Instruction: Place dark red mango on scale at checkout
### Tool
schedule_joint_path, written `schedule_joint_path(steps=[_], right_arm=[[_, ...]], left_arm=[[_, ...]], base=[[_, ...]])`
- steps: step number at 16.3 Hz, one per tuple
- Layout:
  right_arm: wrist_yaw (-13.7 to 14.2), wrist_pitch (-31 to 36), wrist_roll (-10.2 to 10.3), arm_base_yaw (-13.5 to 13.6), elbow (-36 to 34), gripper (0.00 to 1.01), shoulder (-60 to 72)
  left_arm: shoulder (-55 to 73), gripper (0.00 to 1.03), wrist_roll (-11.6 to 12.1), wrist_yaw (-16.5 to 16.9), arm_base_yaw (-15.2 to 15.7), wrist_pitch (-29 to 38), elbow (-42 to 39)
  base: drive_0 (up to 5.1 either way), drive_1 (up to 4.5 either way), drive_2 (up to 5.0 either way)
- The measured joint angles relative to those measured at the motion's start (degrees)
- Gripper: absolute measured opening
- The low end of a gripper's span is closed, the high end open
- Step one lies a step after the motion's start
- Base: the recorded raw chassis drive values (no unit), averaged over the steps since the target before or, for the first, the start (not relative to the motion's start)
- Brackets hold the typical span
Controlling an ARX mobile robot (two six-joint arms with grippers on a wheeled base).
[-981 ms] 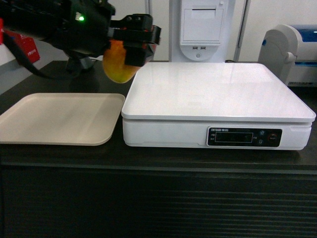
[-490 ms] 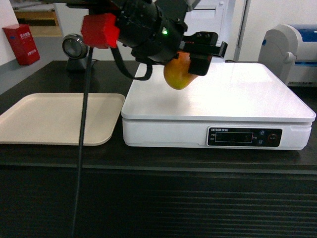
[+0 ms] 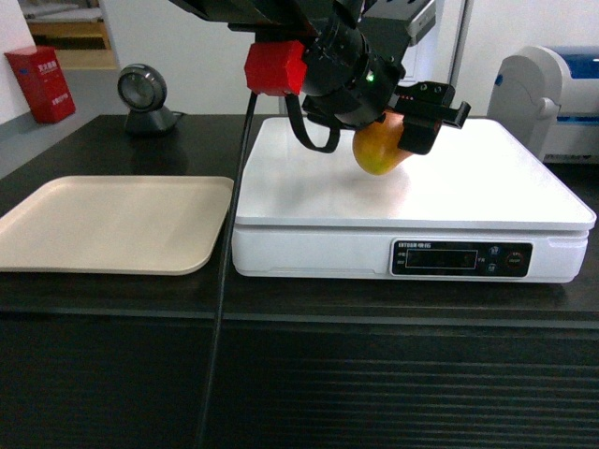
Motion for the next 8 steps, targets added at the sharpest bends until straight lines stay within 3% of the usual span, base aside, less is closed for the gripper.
schedule_joint_path(steps=[2,3,4,7,8], right_arm=[[0.0,0.0,0.0,0.0,0.0,0.98,0.0],[0.0,0.0,0.0,0.0,0.0,0.98,0.0],[0.0,0.0,0.0,0.0,0.0,0.98,0.0],[0.0,0.0,0.0,0.0,0.0,0.98,0.0],[0.0,0.0,0.0,0.0,0.0,0.98,0.0]], left_arm=[[2.6,0.66,0.6,0.0,0.0,-1.6,3.4],[7.3,0.66,1.5,-0.7,0.0,-4.9,10.0],[8.9,0.72,2.7,-1.0,-0.4,-5.1,12.1],[8.8,0.99,2.9,-0.7,-0.9,-4.0,11.9],[8.6,0.98,2.9,-0.8,-0.9,-3.8,11.7]], base=[[0.0,0.00,0.0],[0.0,0.00,0.0],[0.0,0.00,0.0],[0.0,0.00,0.0],[0.0,0.00,0.0]])
